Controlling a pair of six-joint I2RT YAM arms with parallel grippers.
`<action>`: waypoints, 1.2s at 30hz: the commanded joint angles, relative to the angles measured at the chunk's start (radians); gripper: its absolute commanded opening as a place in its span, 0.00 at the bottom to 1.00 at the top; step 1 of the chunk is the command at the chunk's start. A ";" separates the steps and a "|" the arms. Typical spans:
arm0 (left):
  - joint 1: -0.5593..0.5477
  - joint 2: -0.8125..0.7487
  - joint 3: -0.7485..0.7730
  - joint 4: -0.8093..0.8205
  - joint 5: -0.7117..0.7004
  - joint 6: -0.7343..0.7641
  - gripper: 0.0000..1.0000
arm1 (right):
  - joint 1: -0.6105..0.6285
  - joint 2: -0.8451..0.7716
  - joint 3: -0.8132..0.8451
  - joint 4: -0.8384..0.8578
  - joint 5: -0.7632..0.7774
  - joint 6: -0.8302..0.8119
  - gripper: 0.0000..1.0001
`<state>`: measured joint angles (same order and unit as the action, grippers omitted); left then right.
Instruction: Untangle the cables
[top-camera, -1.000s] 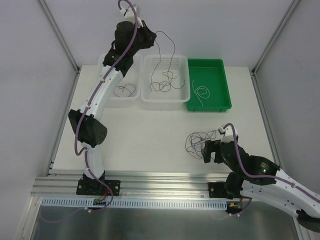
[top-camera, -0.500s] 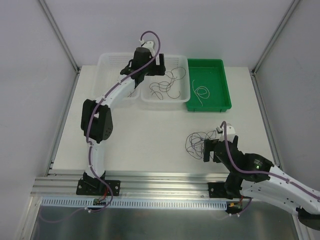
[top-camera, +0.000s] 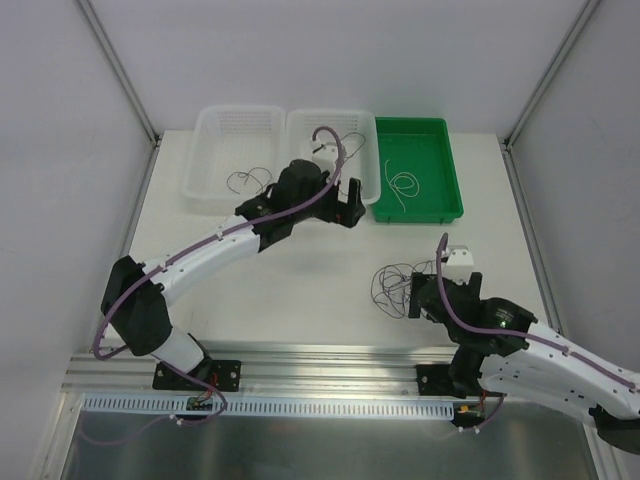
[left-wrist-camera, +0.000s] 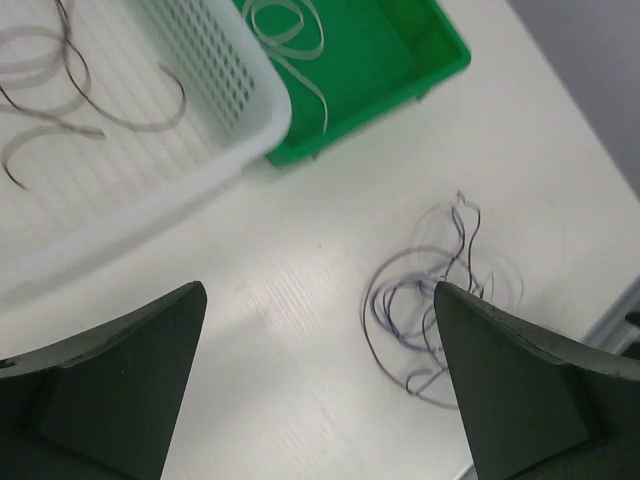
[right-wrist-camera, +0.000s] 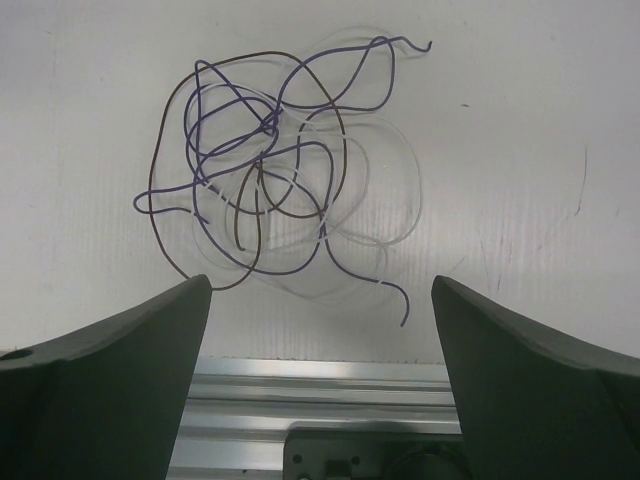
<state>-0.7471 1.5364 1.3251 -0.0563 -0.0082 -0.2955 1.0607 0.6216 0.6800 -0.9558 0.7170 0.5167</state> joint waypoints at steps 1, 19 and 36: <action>-0.073 -0.030 -0.128 -0.033 -0.007 -0.079 0.99 | -0.014 0.026 0.023 0.041 -0.014 0.034 0.97; -0.417 0.287 -0.004 -0.040 -0.162 -0.044 0.93 | -0.642 0.032 -0.204 0.354 -0.470 -0.178 0.97; -0.417 0.269 -0.148 -0.039 -0.272 -0.128 0.00 | -0.737 0.066 -0.273 0.558 -0.793 -0.216 0.97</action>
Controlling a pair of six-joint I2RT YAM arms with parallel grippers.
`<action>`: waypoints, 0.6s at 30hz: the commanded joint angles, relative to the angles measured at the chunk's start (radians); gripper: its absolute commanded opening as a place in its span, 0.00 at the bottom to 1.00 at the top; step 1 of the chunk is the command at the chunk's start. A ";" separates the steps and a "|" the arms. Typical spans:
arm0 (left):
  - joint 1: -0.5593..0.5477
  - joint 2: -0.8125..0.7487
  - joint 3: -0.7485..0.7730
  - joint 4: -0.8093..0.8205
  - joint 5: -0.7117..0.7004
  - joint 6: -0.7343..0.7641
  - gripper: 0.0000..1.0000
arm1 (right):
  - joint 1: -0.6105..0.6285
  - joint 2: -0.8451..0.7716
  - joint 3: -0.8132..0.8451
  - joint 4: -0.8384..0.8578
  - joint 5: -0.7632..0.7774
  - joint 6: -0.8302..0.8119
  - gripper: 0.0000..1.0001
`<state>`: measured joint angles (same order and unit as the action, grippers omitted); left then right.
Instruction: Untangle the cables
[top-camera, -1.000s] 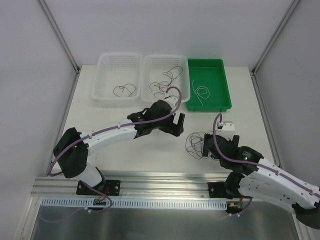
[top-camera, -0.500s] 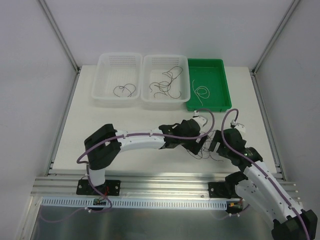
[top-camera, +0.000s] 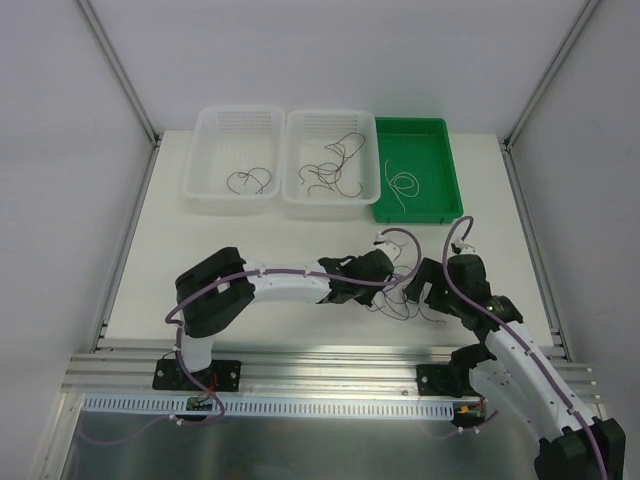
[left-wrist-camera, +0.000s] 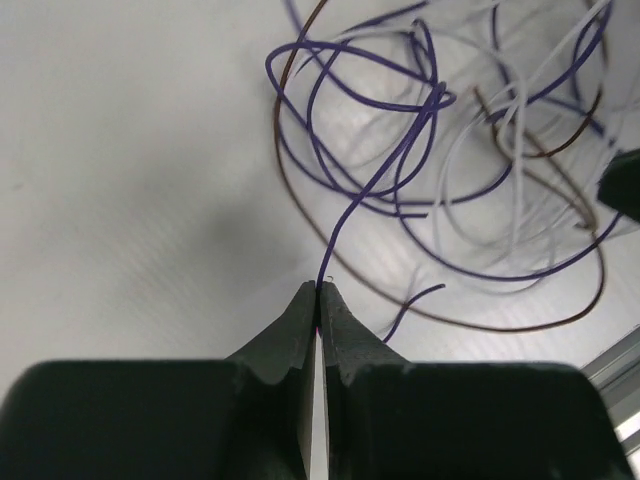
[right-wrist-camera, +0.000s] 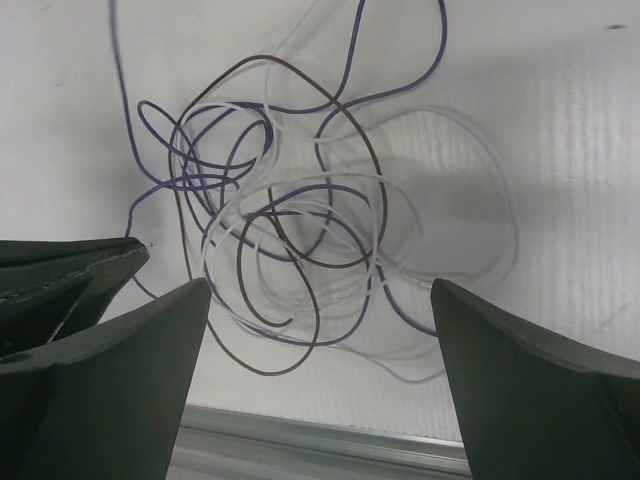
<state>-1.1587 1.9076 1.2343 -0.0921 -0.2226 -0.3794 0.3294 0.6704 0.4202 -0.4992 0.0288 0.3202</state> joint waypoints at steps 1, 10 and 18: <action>-0.006 -0.135 -0.077 -0.001 -0.060 -0.056 0.00 | -0.003 0.027 -0.017 0.119 -0.145 -0.014 0.97; -0.006 -0.272 -0.251 -0.001 -0.055 -0.191 0.00 | 0.207 0.271 0.052 0.245 -0.051 0.007 0.98; -0.006 -0.410 -0.381 -0.001 -0.106 -0.243 0.00 | 0.347 0.520 0.135 0.261 0.173 0.043 0.82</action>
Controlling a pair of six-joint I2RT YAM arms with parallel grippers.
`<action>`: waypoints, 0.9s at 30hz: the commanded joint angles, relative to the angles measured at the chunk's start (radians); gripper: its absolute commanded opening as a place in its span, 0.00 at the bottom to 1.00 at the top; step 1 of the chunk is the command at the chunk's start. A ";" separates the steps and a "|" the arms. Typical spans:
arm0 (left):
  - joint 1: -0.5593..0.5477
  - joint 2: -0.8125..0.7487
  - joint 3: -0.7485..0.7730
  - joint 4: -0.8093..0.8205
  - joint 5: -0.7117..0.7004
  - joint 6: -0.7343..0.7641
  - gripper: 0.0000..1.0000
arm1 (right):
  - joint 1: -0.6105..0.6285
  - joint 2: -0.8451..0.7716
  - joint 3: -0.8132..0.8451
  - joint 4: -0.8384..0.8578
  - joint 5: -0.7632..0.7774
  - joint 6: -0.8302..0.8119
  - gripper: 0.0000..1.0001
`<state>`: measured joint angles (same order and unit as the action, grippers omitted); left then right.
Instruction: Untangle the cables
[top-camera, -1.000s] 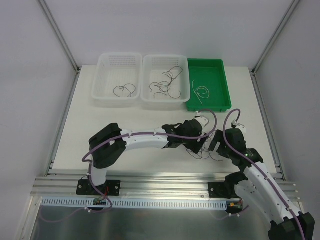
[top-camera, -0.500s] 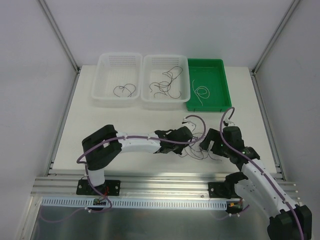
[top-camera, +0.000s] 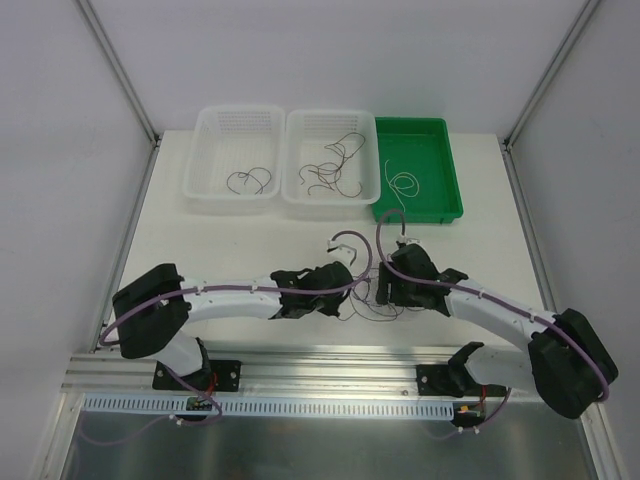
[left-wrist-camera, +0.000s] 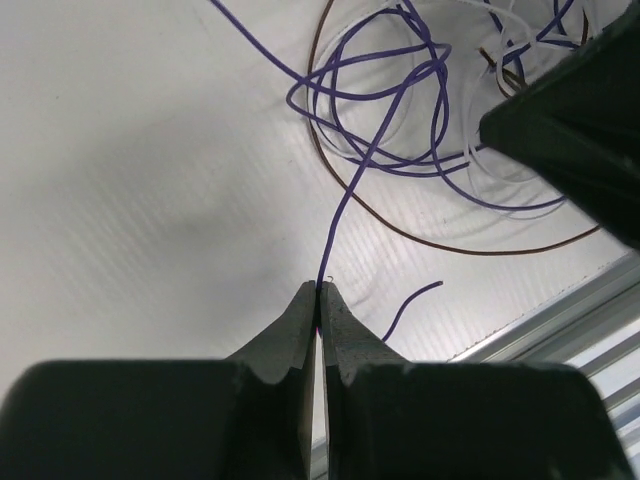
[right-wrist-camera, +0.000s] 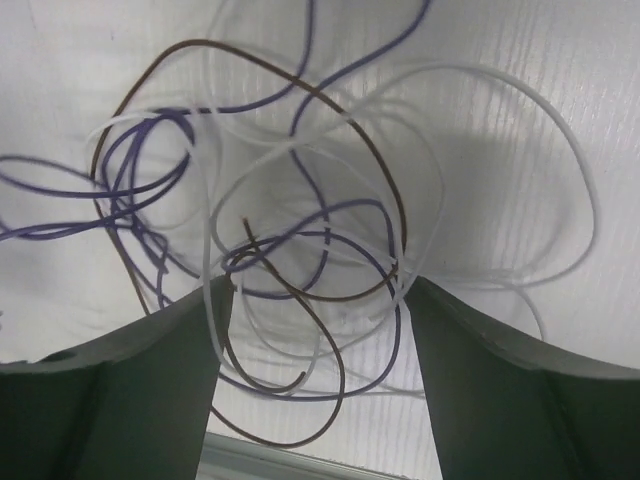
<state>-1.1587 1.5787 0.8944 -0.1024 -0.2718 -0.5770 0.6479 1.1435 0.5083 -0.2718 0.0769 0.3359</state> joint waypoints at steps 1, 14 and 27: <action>-0.006 -0.120 -0.069 0.006 -0.067 -0.049 0.00 | 0.030 0.082 0.053 0.036 0.135 0.029 0.72; 0.286 -0.653 -0.452 -0.097 -0.095 -0.153 0.00 | -0.072 -0.008 0.058 -0.151 0.267 0.006 0.01; 0.550 -1.163 -0.534 -0.395 -0.165 -0.179 0.00 | -0.309 -0.478 0.285 -0.451 0.293 -0.083 0.01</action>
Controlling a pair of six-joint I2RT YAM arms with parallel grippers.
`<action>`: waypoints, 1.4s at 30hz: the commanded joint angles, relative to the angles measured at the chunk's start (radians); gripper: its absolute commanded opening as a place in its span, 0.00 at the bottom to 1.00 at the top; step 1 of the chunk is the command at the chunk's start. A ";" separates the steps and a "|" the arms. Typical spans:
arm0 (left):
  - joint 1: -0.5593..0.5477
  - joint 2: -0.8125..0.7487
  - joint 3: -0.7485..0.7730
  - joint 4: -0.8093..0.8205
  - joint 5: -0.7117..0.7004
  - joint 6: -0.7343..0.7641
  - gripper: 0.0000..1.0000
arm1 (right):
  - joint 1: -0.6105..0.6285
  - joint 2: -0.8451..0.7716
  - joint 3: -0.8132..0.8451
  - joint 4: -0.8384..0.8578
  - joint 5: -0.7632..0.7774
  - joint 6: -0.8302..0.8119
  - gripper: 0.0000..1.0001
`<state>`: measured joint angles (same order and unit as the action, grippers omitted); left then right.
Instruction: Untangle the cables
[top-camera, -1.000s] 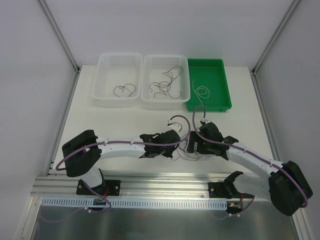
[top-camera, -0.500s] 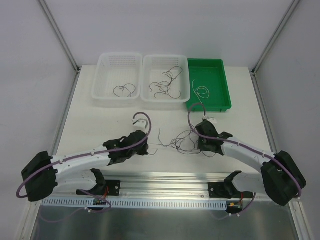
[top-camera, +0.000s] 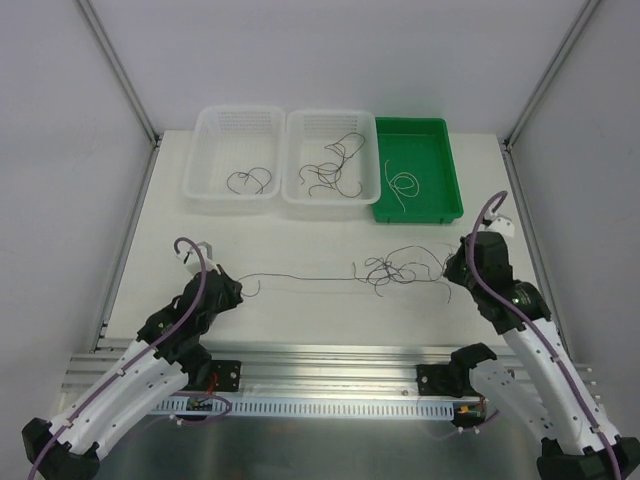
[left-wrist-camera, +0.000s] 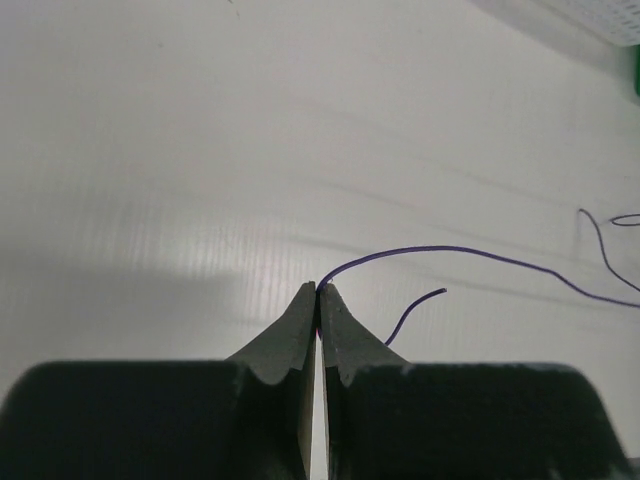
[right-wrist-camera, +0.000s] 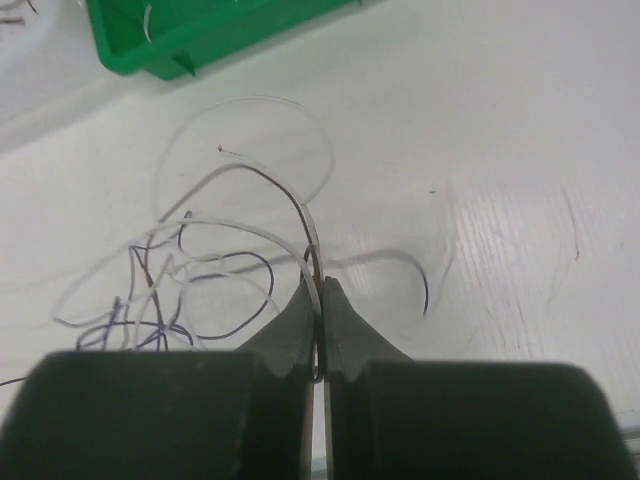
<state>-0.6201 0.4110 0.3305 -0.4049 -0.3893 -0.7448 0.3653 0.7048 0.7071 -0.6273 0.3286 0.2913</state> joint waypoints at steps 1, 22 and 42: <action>0.010 0.009 0.042 -0.097 -0.049 -0.011 0.00 | -0.029 -0.053 0.122 -0.106 0.036 -0.041 0.01; 0.011 0.160 0.061 -0.112 -0.125 -0.045 0.00 | -0.035 0.011 0.678 -0.106 -0.077 -0.152 0.01; 0.010 0.179 0.202 -0.112 0.016 0.059 0.03 | 0.044 0.018 -0.038 -0.026 -0.243 -0.079 0.69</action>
<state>-0.6197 0.5644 0.4938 -0.5156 -0.4171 -0.7307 0.3679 0.7261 0.6010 -0.7071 0.0723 0.2459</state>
